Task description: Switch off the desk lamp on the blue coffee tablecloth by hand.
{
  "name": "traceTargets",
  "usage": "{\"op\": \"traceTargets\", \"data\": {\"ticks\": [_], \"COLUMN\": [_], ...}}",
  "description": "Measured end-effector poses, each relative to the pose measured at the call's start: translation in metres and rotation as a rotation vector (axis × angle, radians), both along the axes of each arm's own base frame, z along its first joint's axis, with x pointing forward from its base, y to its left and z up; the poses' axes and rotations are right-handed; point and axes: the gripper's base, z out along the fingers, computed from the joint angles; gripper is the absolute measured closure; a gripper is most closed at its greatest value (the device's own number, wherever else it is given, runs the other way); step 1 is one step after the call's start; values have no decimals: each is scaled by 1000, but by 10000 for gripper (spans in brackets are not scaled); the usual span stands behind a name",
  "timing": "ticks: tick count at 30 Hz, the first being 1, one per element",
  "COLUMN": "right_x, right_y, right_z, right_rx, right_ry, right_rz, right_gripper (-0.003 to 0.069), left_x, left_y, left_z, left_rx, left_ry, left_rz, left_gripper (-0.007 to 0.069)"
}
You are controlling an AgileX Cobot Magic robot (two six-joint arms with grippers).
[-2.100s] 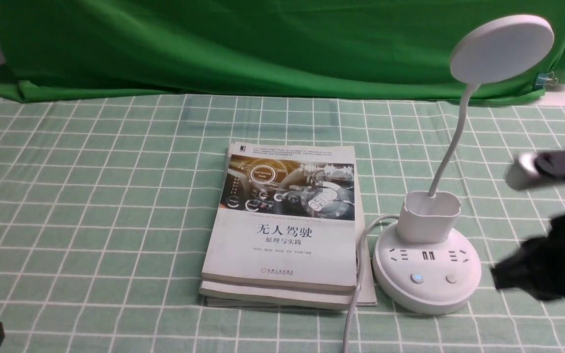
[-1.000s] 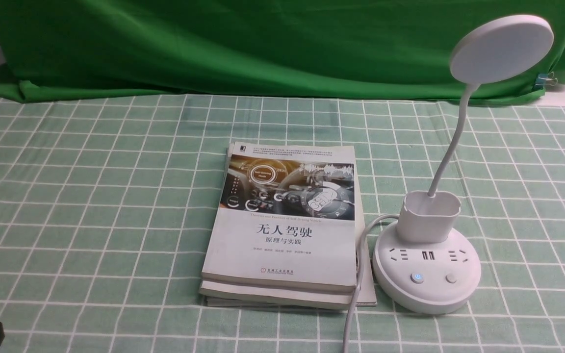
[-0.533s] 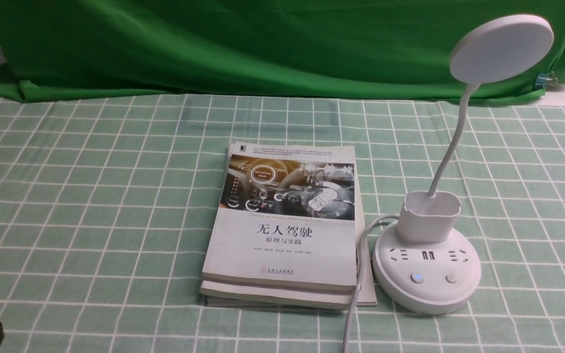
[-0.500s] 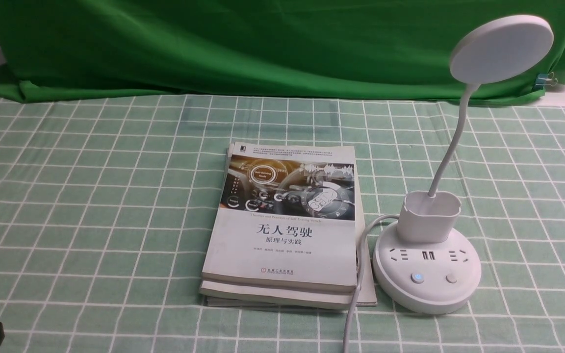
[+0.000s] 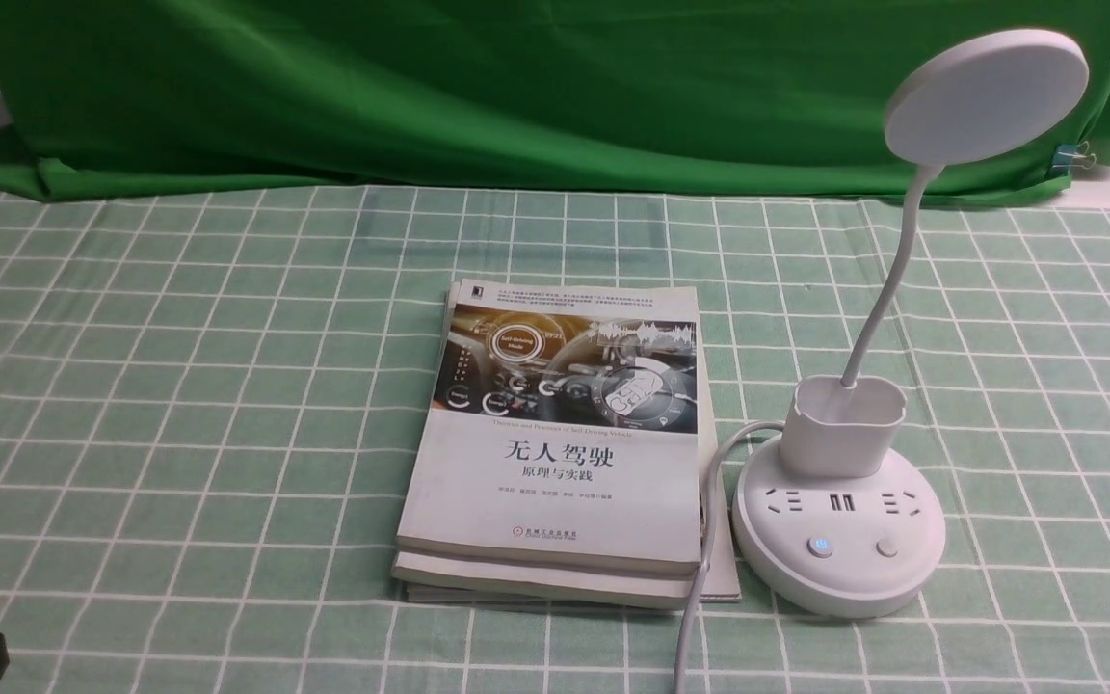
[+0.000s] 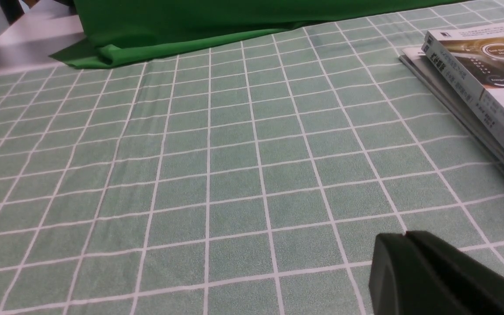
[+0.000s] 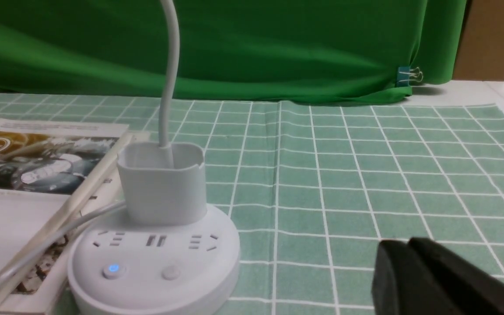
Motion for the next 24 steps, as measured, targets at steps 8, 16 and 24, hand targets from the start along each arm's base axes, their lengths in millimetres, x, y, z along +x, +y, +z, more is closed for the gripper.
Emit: {"op": "traceTargets", "data": {"ticks": [8, 16, 24], "right_x": [0, 0, 0], "right_y": [0, 0, 0], "right_z": [0, 0, 0], "right_rx": [0, 0, -1], "right_ry": [0, 0, 0], "right_rz": [0, 0, 0], "right_gripper": [612, 601, 582], "left_x": [0, 0, 0], "left_y": [0, 0, 0], "left_z": [0, 0, 0], "left_rx": [0, 0, 0], "left_ry": [0, 0, 0], "left_rz": [0, 0, 0], "left_gripper": [624, 624, 624]}}
